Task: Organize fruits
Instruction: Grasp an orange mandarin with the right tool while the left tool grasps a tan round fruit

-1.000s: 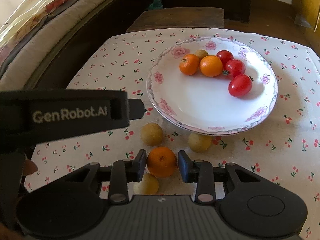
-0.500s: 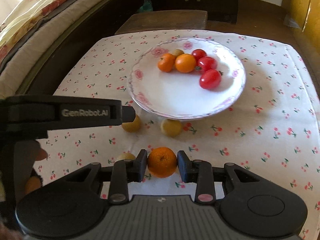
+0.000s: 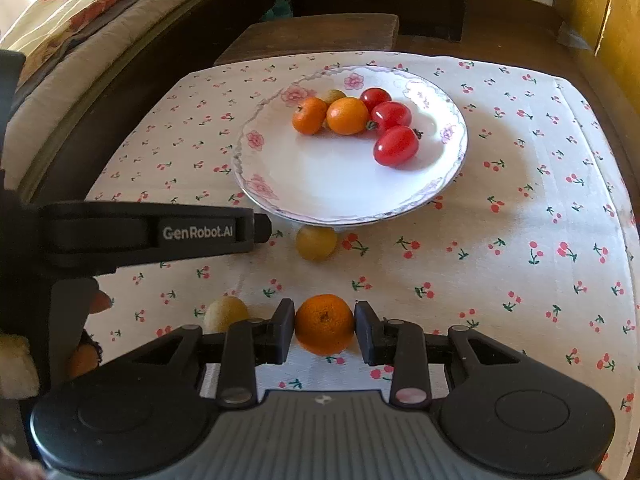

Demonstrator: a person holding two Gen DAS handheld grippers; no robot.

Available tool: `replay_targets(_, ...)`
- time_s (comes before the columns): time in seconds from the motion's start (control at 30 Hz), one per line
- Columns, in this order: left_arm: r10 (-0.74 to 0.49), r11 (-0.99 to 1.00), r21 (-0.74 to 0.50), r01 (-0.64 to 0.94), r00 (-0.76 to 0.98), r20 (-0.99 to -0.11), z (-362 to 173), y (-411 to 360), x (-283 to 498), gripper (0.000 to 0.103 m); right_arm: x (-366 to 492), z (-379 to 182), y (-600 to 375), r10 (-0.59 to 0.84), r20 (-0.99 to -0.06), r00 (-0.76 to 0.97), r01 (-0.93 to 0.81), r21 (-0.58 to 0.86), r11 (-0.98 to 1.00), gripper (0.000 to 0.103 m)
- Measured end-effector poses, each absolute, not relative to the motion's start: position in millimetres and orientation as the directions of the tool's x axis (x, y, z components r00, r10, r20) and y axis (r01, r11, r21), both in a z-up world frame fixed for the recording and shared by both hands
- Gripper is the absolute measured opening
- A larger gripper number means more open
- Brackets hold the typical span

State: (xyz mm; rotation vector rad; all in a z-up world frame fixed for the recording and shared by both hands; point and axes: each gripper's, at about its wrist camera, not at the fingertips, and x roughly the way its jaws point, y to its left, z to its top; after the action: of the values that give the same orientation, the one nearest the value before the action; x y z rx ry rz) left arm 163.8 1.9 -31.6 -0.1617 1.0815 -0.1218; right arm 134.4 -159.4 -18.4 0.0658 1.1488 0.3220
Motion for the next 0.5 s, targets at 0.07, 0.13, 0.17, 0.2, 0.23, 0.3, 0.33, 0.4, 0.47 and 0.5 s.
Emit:
replay_targets(0.07,-0.180,0.981,-0.192,0.022,0.463,-0.868,-32.9,-0.1,163.7,0.050,134.2,-18.3,-161.2,0.283,-0.885,0.370,-0.214,0.216,0.953,0.034)
replay_targets(0.13,-0.178,0.982,-0.188,0.024,0.466,-0.867,-34.0,-1.4,163.5,0.043,133.9,-17.9,-162.3,0.284,-0.884,0.371,-0.213,0.216,0.953,0.034)
replay_targets(0.17,-0.177,0.982,-0.187,0.025,0.466,-0.867,-34.5,-1.8,163.5,0.041,133.9,-18.1,-162.8,0.284,-0.884,0.370,-0.213,0.216,0.953,0.034)
replay_targets(0.2,-0.175,0.982,-0.186,0.024,0.466,-0.867,-35.0,-2.1,163.3,0.041,133.9,-18.5,-163.0,0.283,-0.885,0.369,-0.212,0.216,0.953,0.034)
replay_targets(0.23,-0.171,0.983,-0.180,0.025,0.465,-0.868,-35.8,-2.5,163.3,0.041,133.9,-18.7,-162.8,0.281,-0.886,0.369,-0.211,0.215,0.954,0.034)
replay_targets(0.3,-0.167,0.984,-0.176,0.024,0.461,-0.872,-37.6,-3.1,163.8,0.038,134.1,-19.1,-162.5,0.278,-0.887,0.369,-0.211,0.211,0.954,0.034)
replay_targets(0.33,-0.166,0.984,-0.175,0.022,0.461,-0.872,-38.1,-2.9,163.9,0.037,134.6,-19.8,-161.8,0.277,-0.887,0.369,-0.211,0.210,0.955,0.034)
replay_targets(0.4,-0.162,0.985,-0.170,0.023,0.462,-0.872,-37.6,-3.3,163.3,0.036,135.2,-20.4,-162.7,0.275,-0.889,0.367,-0.209,0.209,0.955,0.034)
replay_targets(0.47,-0.160,0.986,-0.167,0.024,0.462,-0.872,-37.6,-3.7,162.6,0.035,136.3,-21.1,-162.5,0.272,-0.889,0.368,-0.209,0.206,0.956,0.034)
replay_targets(0.5,-0.161,0.985,-0.169,0.025,0.462,-0.872,-37.6,-3.2,162.2,0.035,136.2,-21.3,-162.2,0.271,-0.889,0.368,-0.210,0.205,0.956,0.034)
